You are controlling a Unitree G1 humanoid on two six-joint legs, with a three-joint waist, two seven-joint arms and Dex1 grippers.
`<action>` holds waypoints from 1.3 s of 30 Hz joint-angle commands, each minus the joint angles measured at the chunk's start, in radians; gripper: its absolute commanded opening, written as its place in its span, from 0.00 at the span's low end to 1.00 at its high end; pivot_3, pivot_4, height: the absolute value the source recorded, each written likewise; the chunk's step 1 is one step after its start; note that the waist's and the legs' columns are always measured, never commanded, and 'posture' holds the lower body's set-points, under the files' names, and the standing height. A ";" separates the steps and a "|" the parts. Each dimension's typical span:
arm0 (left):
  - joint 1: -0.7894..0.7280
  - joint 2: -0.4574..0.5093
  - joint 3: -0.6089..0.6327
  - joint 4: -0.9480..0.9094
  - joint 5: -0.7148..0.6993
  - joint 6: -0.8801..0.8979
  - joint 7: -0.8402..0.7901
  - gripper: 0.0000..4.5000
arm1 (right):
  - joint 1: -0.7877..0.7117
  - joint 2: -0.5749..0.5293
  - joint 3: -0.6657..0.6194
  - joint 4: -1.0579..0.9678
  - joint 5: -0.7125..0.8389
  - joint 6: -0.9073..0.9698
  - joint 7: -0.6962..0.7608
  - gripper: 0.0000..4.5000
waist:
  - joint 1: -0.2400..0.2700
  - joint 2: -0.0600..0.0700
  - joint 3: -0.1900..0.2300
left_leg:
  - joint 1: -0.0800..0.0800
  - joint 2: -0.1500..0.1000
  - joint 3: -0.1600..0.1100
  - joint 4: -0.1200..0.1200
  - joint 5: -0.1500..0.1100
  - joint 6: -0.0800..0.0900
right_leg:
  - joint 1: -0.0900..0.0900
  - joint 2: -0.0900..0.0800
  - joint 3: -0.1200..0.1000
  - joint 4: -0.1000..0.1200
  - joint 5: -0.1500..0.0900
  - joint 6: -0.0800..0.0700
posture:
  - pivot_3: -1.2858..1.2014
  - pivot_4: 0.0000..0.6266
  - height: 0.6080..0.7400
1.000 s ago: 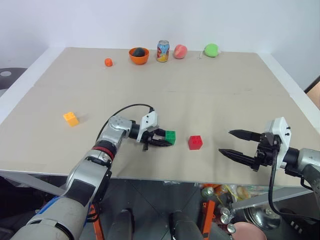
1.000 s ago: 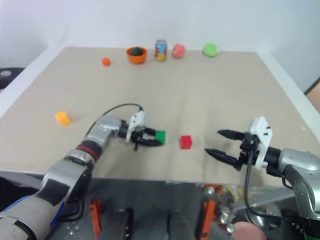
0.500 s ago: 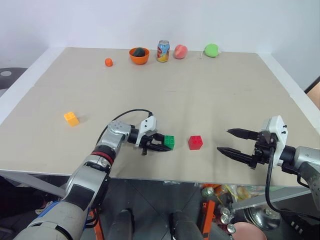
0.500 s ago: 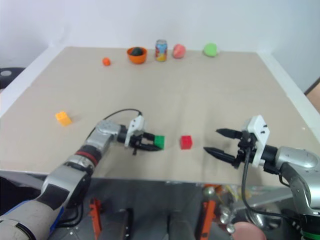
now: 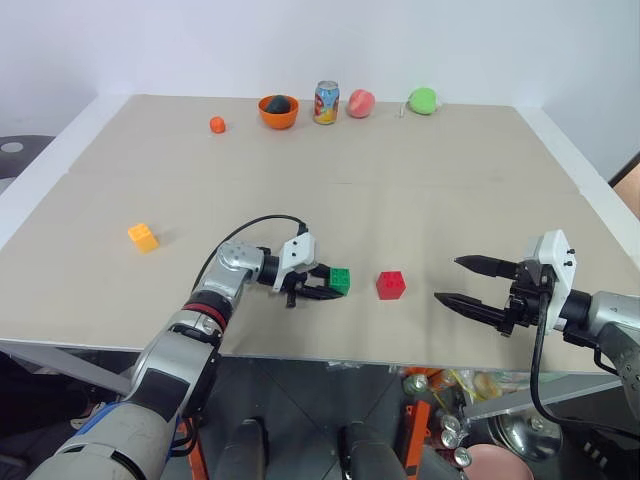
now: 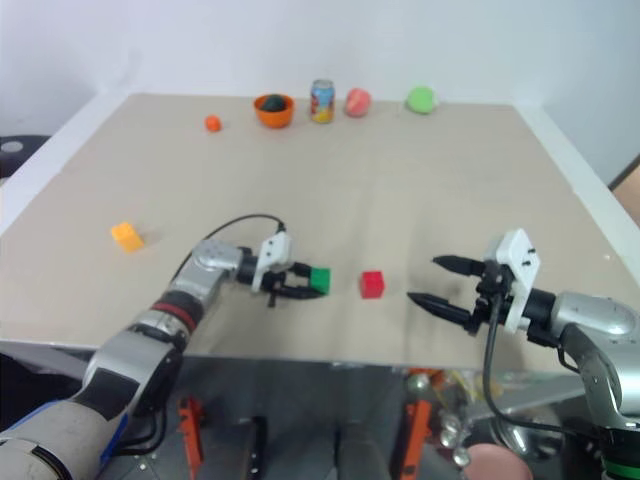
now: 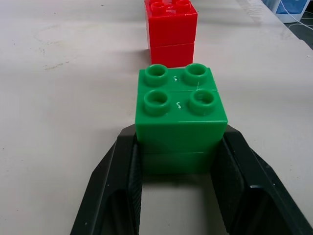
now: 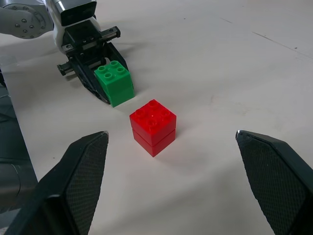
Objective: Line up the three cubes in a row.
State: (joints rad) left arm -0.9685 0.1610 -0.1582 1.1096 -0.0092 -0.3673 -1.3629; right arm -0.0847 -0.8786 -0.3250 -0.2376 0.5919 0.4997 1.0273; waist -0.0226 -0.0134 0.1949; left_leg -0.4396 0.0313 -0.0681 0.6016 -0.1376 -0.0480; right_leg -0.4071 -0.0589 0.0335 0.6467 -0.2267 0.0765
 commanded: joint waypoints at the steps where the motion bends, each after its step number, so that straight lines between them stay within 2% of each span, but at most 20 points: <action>1: 0.008 -0.009 0.019 -0.018 -0.028 0.033 -0.024 0.36 | -0.022 -0.009 -0.005 0.001 -0.003 -0.017 0.007 0.96 | 0.000 0.000 0.000 | 0.000 0.000 0.000 0.000 0.000 0.000 | 0.000 0.000 0.000 0.000 0.000 0.000 | 0.52 0.24 1.00; 5: 0.011 -0.016 0.029 -0.036 -0.047 0.078 -0.031 0.36 | -0.028 -0.006 0.005 0.007 -0.012 -0.022 0.008 0.96 | 0.000 0.000 0.000 | 0.000 0.000 0.000 0.000 0.000 0.000 | 0.000 0.000 0.000 0.000 0.000 0.000 | 0.52 0.24 1.00; 15: 0.035 0.004 -0.002 -0.031 -0.004 0.034 -0.021 0.36 | -0.030 -0.008 0.005 0.013 -0.011 -0.027 0.010 0.96 | 0.000 0.000 0.000 | 0.000 0.000 0.000 0.000 0.000 0.000 | 0.000 0.000 0.000 0.000 0.000 0.000 | 0.52 0.24 1.00; 17: 0.038 0.008 -0.006 -0.025 0.000 0.038 -0.035 0.54 | -0.028 -0.008 0.003 0.013 -0.011 -0.027 0.010 0.96 | -0.001 0.000 0.000 | 0.001 0.000 0.000 0.000 0.000 0.000 | 0.000 0.000 0.000 0.000 0.000 0.000 | 0.52 0.24 1.00; 21: 0.041 0.021 -0.011 -0.014 0.014 0.003 -0.016 0.83 | -0.026 -0.010 0.000 0.014 -0.011 -0.027 0.013 0.96 | -0.003 0.000 0.000 | 0.001 0.000 0.000 0.000 0.000 0.000 | 0.000 0.000 0.000 0.000 0.000 0.000 | 0.52 0.24 1.00; 24: 0.039 0.031 -0.005 -0.013 0.012 -0.002 -0.016 0.99 | -0.029 -0.011 0.000 0.015 -0.010 -0.026 0.014 0.96 | -0.005 0.001 0.000 | 0.001 0.000 0.000 0.000 0.000 0.000 | 0.000 0.000 0.000 0.000 0.000 0.000 | 0.52 0.24 1.00; 31: 0.053 0.078 0.020 -0.087 -0.044 0.039 -0.107 0.99 | -0.063 -0.017 0.016 0.034 -0.016 -0.029 0.029 0.96 | -0.008 0.001 0.000 | 0.002 0.001 0.000 0.000 0.000 0.000 | 0.000 0.001 0.000 0.001 0.002 -0.001 | 0.52 0.24 1.00; 35: 0.104 0.173 0.023 -0.217 -0.087 0.100 -0.209 0.99 | -0.109 -0.032 0.028 0.063 -0.024 -0.036 0.055 0.96 | -0.012 0.001 0.000 | 0.002 0.001 0.000 0.000 0.000 0.000 | 0.000 0.001 0.001 0.001 0.001 -0.001 | 0.52 0.24 1.00; 39: 0.169 0.298 0.076 -0.333 -0.128 0.156 -0.187 0.99 | -0.165 -0.038 0.047 0.067 -0.022 -0.035 0.069 0.96 | -0.013 0.001 0.000 | 0.002 0.001 0.000 -0.001 0.000 0.000 | 0.000 0.001 0.001 0.001 0.001 -0.001 | 0.52 0.24 1.00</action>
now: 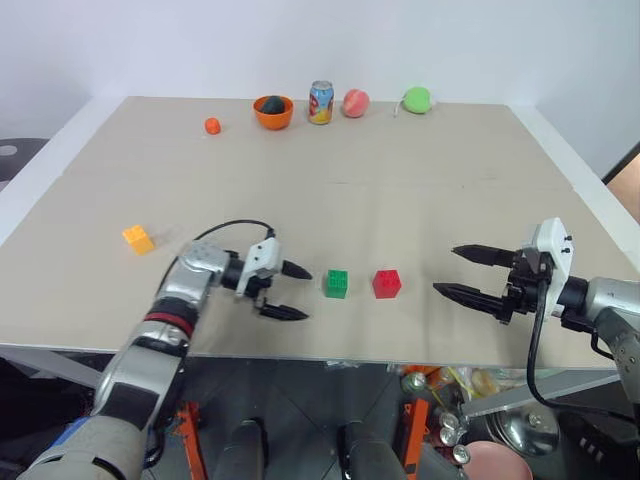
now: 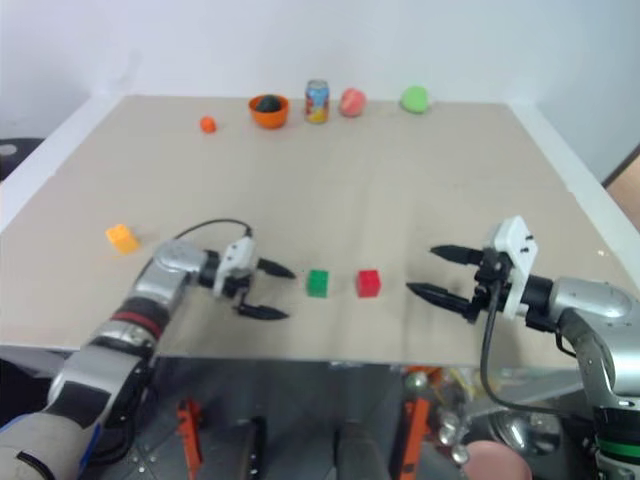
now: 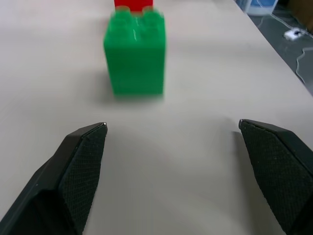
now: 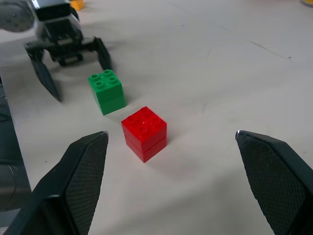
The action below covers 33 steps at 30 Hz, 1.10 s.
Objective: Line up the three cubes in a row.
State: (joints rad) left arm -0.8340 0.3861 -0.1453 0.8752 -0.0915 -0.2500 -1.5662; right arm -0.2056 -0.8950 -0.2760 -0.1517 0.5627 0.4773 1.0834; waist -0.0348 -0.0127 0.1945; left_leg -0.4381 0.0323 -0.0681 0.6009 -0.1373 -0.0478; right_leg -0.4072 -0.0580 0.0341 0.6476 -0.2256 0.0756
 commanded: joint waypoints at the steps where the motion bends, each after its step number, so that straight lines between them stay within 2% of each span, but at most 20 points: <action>1: 0.059 0.103 0.083 -0.135 -0.060 0.055 0.038 0.99 | -0.059 -0.017 0.003 -0.027 0.010 -0.011 0.013 0.96 | -0.003 0.000 0.000 | 0.000 0.000 0.000 0.000 0.000 0.000 | 0.000 0.000 0.000 0.000 0.000 0.000 | 0.52 0.24 1.00; 4: 0.166 0.161 0.143 -0.284 -0.083 0.132 0.160 0.99 | -0.116 0.024 0.025 -0.065 0.035 0.012 -0.024 0.96 | -0.008 0.000 0.000 | 0.000 0.001 0.000 0.000 0.000 0.000 | 0.000 0.000 0.000 0.000 0.000 0.000 | 0.52 0.24 1.00; 8: 0.341 0.165 0.247 -0.533 -0.133 0.369 0.410 0.99 | -0.191 0.096 0.112 -0.113 0.020 0.023 -0.079 0.96 | -0.010 0.000 0.000 | 0.000 0.001 0.000 0.000 0.000 0.000 | 0.000 0.000 0.000 0.001 0.000 0.000 | 0.52 0.24 1.00; 11: 0.457 0.128 0.316 -0.719 -0.205 0.576 0.583 0.99 | -0.238 0.136 0.205 -0.103 -0.044 -0.005 -0.094 0.96 | -0.009 0.000 0.000 | 0.000 0.002 0.000 0.000 0.000 0.000 | 0.000 0.000 0.000 0.001 0.000 0.000 | 0.52 0.24 1.00; 14: 0.548 0.081 0.372 -0.842 -0.233 0.711 0.757 0.99 | -0.290 0.180 0.274 -0.087 -0.077 -0.029 -0.083 0.96 | -0.008 0.000 0.000 | 0.001 0.002 0.000 0.000 0.000 -0.001 | 0.000 0.000 0.000 0.001 0.000 0.000 | 0.52 0.24 1.00; 20: 0.639 -0.052 0.480 -1.018 -0.159 0.860 1.212 0.99 | -0.370 0.247 0.343 -0.014 -0.111 -0.079 -0.042 0.96 | -0.007 -0.001 0.000 | 0.002 0.002 0.000 0.000 0.001 -0.002 | 0.001 0.000 0.000 0.001 0.001 -0.001 | 0.52 0.24 1.00; 25: 0.643 -0.133 0.562 -1.077 -0.155 0.918 1.424 0.99 | -0.391 0.270 0.360 0.034 -0.127 -0.111 -0.009 0.96 | -0.009 -0.001 -0.001 | 0.004 0.003 0.000 0.000 0.001 -0.002 | 0.002 0.002 0.000 0.001 0.002 -0.003 | 0.52 0.24 1.00; 33: 0.579 -0.117 0.585 -0.975 -0.139 0.897 1.540 0.99 | -0.404 0.291 0.359 0.065 -0.146 -0.136 0.017 0.96 | -0.009 -0.001 -0.001 | 0.004 0.003 0.000 0.000 0.002 -0.004 | 0.002 0.002 0.000 0.001 0.003 -0.003 | 0.52 0.24 1.00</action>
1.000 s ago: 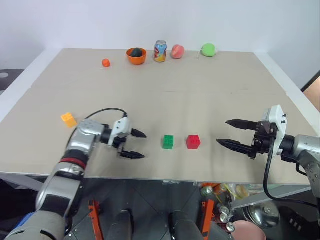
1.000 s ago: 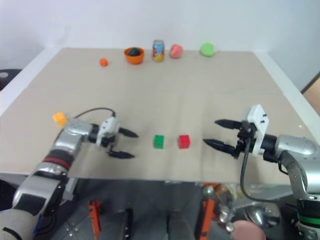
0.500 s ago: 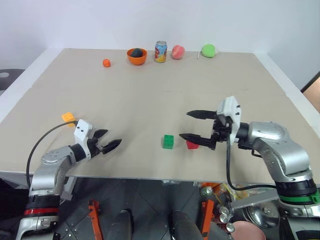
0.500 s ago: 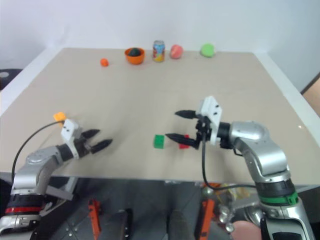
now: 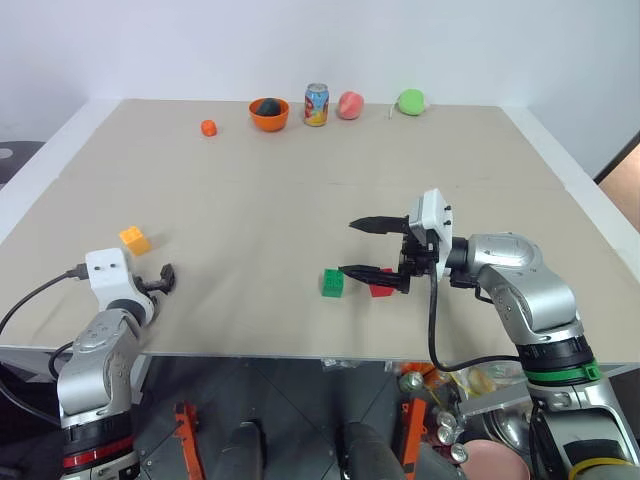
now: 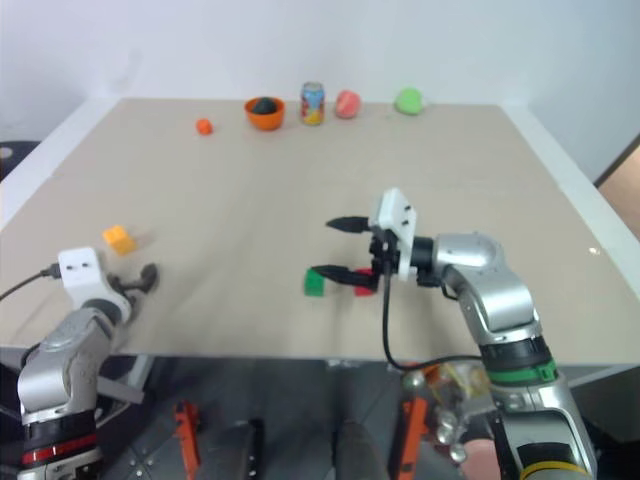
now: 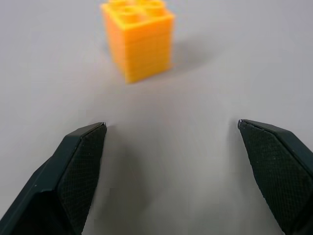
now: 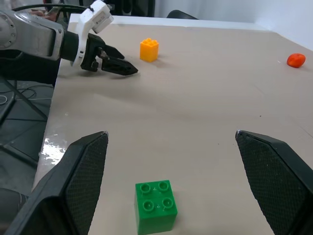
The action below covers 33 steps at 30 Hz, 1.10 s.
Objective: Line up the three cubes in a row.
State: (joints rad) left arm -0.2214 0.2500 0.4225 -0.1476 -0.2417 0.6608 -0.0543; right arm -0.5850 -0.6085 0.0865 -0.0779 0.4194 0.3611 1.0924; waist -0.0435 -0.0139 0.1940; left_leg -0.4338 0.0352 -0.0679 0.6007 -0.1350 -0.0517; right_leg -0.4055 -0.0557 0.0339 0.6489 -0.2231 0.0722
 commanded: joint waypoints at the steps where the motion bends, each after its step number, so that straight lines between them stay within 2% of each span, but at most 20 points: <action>1: -0.051 0.023 0.011 0.068 0.013 -0.017 0.032 0.99 | -0.026 0.004 -0.007 -0.008 -0.002 -0.021 0.008 0.96 | 0.000 0.000 0.000 | 0.000 0.000 0.000 0.000 0.000 0.000 | 0.000 0.000 0.000 0.000 0.000 0.000 | 0.52 0.24 1.00; 11: -0.216 0.033 -0.007 0.271 0.038 -0.063 0.095 0.99 | 0.021 -0.019 -0.029 -0.047 0.009 -0.010 0.004 0.96 | 0.001 0.000 0.000 | -0.001 0.000 0.000 0.000 0.001 -0.001 | 0.000 0.000 0.000 0.000 0.000 0.000 | 0.52 0.24 1.00; 17: -0.282 0.041 -0.042 0.378 0.057 -0.108 0.093 0.99 | 0.028 -0.021 -0.036 -0.060 0.014 -0.002 -0.009 0.96 | 0.001 0.000 0.000 | -0.001 0.000 0.000 -0.001 0.001 -0.002 | 0.000 0.000 0.000 0.000 0.001 0.001 | 0.52 0.24 1.00; 24: -0.342 0.038 -0.027 0.467 0.065 -0.148 0.151 0.99 | 0.029 -0.022 -0.039 -0.053 0.008 -0.005 -0.019 0.96 | 0.001 0.000 0.000 | -0.001 -0.001 0.000 -0.001 0.002 -0.003 | 0.000 -0.001 0.000 0.000 0.001 0.001 | 0.52 0.24 1.00; 25: -0.343 0.037 -0.025 0.470 0.062 -0.156 0.154 0.88 | 0.029 -0.023 -0.040 -0.052 0.007 -0.006 -0.021 0.96 | 0.001 0.000 0.000 | -0.001 -0.001 0.000 -0.001 0.002 -0.003 | -0.001 -0.001 0.000 0.000 0.001 0.002 | 0.52 0.24 1.00; 26: -0.343 0.035 -0.025 0.471 0.060 -0.162 0.155 0.83 | 0.030 -0.024 -0.041 -0.050 0.006 -0.007 -0.022 0.96 | 0.001 0.000 0.000 | -0.001 -0.001 0.000 -0.001 0.002 -0.003 | -0.001 -0.001 0.000 0.000 0.001 0.002 | 0.52 0.24 1.00; 33: -0.341 0.050 -0.070 0.467 0.072 -0.174 0.120 0.29 | 0.028 -0.027 -0.044 -0.043 0.006 -0.009 -0.033 0.96 | 0.001 0.000 0.000 | -0.001 -0.001 0.000 -0.001 0.002 -0.003 | -0.001 -0.001 0.000 0.000 0.001 0.002 | 0.52 0.24 1.00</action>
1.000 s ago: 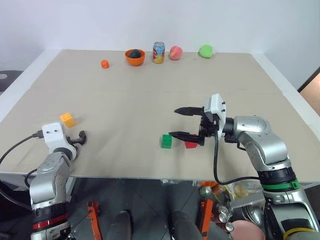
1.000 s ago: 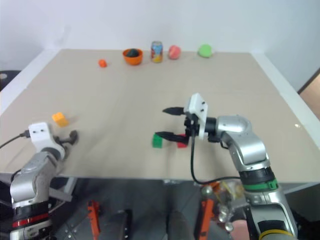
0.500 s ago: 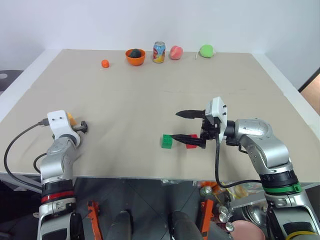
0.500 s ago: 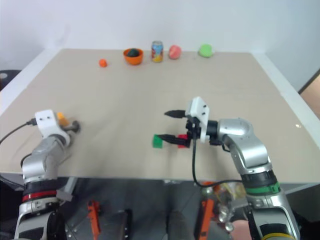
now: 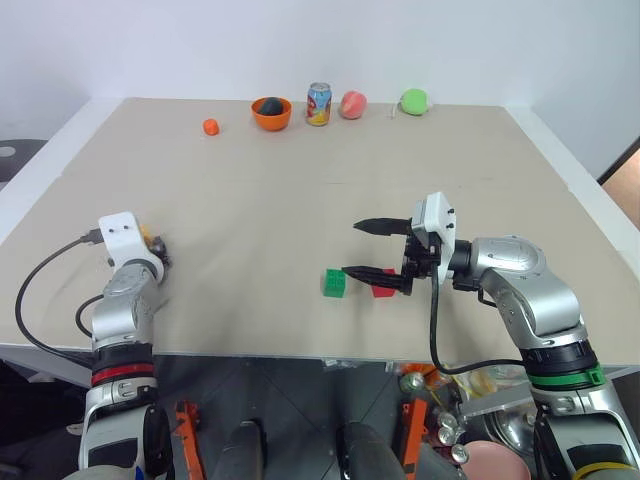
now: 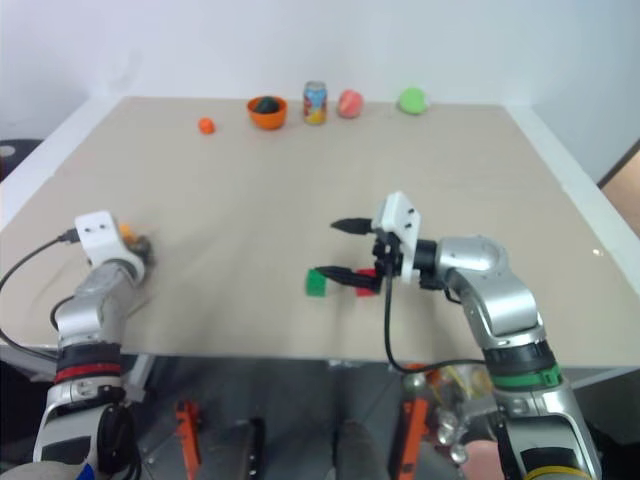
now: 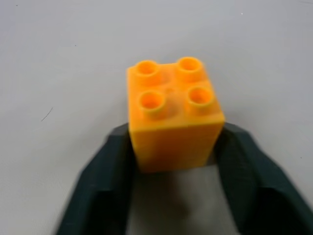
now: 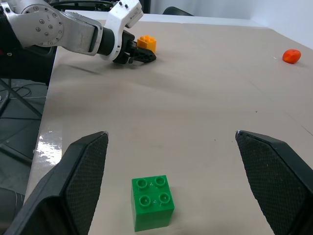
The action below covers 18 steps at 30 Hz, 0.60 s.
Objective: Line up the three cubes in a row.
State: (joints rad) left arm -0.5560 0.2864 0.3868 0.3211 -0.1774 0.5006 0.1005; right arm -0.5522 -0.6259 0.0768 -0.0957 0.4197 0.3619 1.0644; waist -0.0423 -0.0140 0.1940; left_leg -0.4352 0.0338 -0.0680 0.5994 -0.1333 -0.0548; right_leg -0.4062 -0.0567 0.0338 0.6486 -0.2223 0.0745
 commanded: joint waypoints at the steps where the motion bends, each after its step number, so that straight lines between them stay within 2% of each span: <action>1: -0.005 0.021 -0.054 -0.006 0.012 -0.038 -0.067 0.29 | -0.006 -0.011 -0.035 -0.025 0.007 -0.009 -0.005 0.96 | 0.000 0.000 0.000 | 0.000 0.000 0.000 0.000 0.000 0.000 | 0.000 0.000 0.000 0.000 0.000 0.000 | 0.52 0.24 1.00; 5: -0.012 0.064 -0.151 -0.003 0.010 -0.227 -0.304 0.29 | -0.007 -0.020 -0.046 -0.026 0.010 -0.004 -0.008 0.96 | 0.007 0.000 0.000 | -0.002 0.000 0.000 0.000 0.001 -0.001 | -0.001 0.000 0.000 -0.001 0.000 0.000 | 0.52 0.24 1.00; 9: -0.023 0.122 -0.249 0.021 -0.048 -0.433 -0.685 0.29 | 0.006 -0.044 -0.081 -0.037 0.027 0.015 -0.017 0.96 | 0.013 0.000 0.000 | -0.003 -0.001 0.000 -0.001 0.000 -0.002 | -0.002 -0.001 0.000 -0.002 0.000 -0.001 | 0.52 0.24 1.00; 13: -0.047 0.157 -0.294 0.073 -0.145 -0.593 -1.068 0.29 | 0.032 -0.065 -0.125 -0.072 0.062 0.049 -0.025 0.96 | 0.014 0.000 0.000 | -0.003 0.000 0.000 -0.003 0.000 -0.002 | -0.003 -0.001 0.000 -0.002 -0.002 -0.001 | 0.52 0.24 1.00; 16: -0.056 0.207 -0.388 0.146 -0.145 -0.689 -1.386 0.29 | 0.051 -0.084 -0.154 -0.102 0.071 0.071 -0.045 0.96 | 0.013 0.000 0.000 | -0.003 0.000 0.000 -0.003 0.000 -0.002 | -0.003 -0.001 0.000 -0.002 -0.003 -0.002 | 0.52 0.24 1.00; 18: -0.076 0.230 -0.446 0.217 -0.112 -0.757 -1.520 0.29 | 0.063 -0.093 -0.168 -0.120 0.076 0.081 -0.054 0.96 | 0.013 0.000 0.000 | -0.003 0.000 0.000 -0.003 0.000 -0.002 | -0.003 -0.001 0.000 -0.002 -0.004 -0.002 | 0.52 0.24 1.00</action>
State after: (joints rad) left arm -0.6086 0.4921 -0.0279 0.4961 -0.3048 -0.1893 -1.2892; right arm -0.4881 -0.6981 -0.0465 -0.1657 0.4720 0.4381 1.0196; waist -0.0289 -0.0143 0.1943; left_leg -0.4381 0.0336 -0.0677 0.5961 -0.1337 -0.0564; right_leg -0.4092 -0.0573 0.0337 0.6466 -0.2259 0.0724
